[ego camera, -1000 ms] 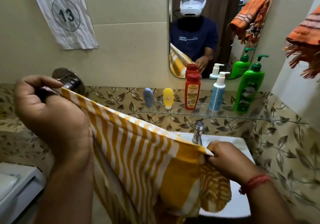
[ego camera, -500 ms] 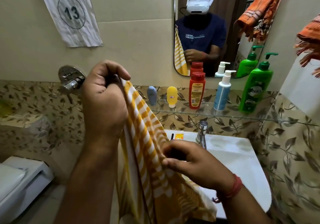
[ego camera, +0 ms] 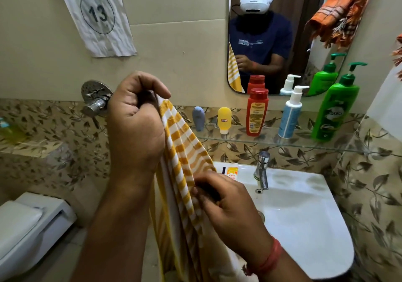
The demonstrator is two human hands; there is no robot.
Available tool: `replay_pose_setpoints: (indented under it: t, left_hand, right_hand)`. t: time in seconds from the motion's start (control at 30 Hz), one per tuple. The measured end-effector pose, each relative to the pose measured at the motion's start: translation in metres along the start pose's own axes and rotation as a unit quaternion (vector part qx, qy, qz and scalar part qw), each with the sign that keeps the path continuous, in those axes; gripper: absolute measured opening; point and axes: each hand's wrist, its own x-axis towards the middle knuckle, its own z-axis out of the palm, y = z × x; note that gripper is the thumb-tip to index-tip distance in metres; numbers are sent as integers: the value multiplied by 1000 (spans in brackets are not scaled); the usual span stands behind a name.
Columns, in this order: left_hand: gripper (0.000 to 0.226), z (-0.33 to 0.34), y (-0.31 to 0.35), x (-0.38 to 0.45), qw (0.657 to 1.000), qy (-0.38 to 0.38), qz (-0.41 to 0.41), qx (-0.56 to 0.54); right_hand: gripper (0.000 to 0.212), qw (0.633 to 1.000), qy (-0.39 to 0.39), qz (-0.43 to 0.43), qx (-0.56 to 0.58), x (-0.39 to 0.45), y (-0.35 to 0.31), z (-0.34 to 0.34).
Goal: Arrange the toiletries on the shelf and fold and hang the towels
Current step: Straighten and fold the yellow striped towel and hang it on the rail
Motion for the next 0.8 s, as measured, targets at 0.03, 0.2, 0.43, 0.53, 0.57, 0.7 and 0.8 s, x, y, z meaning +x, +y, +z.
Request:
replay_pose_setpoints:
  t: [0.03, 0.2, 0.43, 0.53, 0.57, 0.7, 0.8]
  left_hand:
    - [51, -1, 0, 2, 1000, 2, 1, 0]
    - [54, -5, -6, 8, 1000, 20, 7, 1]
    - [52, 1, -6, 9, 1000, 11, 6, 1]
    - [52, 2, -7, 11, 1000, 11, 5, -2]
    - [52, 2, -7, 11, 1000, 9, 3, -2]
    - [49, 6, -7, 6, 1000, -6, -15, -3]
    - [49, 7, -9, 6, 1000, -4, -16, -1]
  right_hand:
    - [19, 999, -18, -3, -33, -1, 6, 1]
    - [17, 993, -45, 46, 100, -11, 7, 9]
    - [12, 991, 121, 37, 42, -7, 9, 23]
    - [18, 976, 140, 85, 143, -7, 14, 19]
    - [20, 966, 142, 112, 186, -7, 15, 19]
    - [28, 944, 161, 169, 232, -6, 23, 17]
    - [25, 936, 164, 175, 258, -2, 27, 12]
